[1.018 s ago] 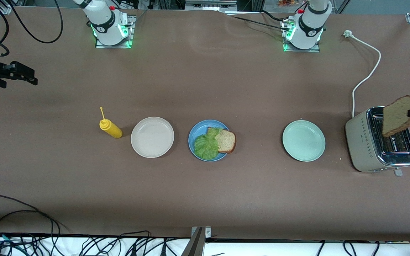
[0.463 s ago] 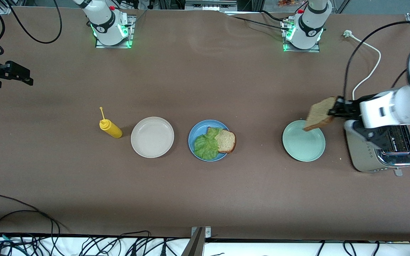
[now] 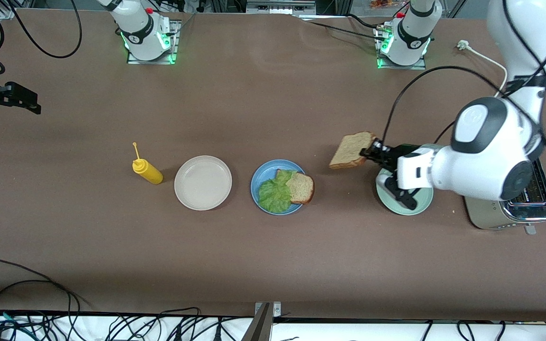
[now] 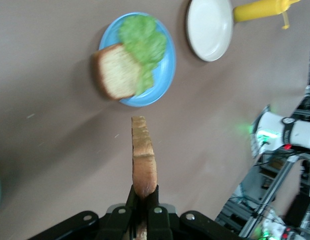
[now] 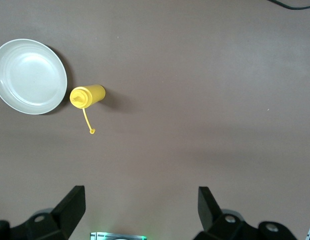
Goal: Make sandwich in blue plate with both arms
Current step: 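Carry the bread slice over the blue plate with the left gripper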
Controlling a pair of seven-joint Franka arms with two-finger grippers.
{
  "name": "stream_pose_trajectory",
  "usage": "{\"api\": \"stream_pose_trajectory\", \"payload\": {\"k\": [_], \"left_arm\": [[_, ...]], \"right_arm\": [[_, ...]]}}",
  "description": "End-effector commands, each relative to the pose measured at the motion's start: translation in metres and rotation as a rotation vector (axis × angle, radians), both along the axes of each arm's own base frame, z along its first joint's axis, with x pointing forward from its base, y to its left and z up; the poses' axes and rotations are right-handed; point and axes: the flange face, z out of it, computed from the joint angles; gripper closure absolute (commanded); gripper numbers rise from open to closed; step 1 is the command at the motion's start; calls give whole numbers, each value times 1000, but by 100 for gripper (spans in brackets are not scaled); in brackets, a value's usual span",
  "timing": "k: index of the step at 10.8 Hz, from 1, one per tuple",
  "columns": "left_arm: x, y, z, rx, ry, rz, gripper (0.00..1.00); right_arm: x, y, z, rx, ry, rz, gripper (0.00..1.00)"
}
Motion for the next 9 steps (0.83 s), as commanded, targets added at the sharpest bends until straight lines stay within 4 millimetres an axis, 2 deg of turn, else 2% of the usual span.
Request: {"api": "stream_pose_trajectory", "payload": {"k": [1, 2, 4, 5, 8, 9], "left_arm": [[14, -55, -46, -121, 9, 79, 100], [16, -81, -68, -155, 17, 133, 100], [16, -120, -103, -242, 70, 237, 100], [17, -128, -119, -277, 95, 289, 100], [21, -127, -175, -269, 116, 331, 100], [22, -125, -192, -258, 109, 347, 100]], "right_arm": [[1, 0, 6, -22, 1, 0, 0], [1, 1, 7, -38, 2, 5, 0], [0, 1, 8, -46, 2, 10, 0], [0, 2, 8, -44, 2, 11, 0], [0, 0, 10, -48, -2, 11, 0], [0, -2, 19, -50, -17, 7, 0]]}}
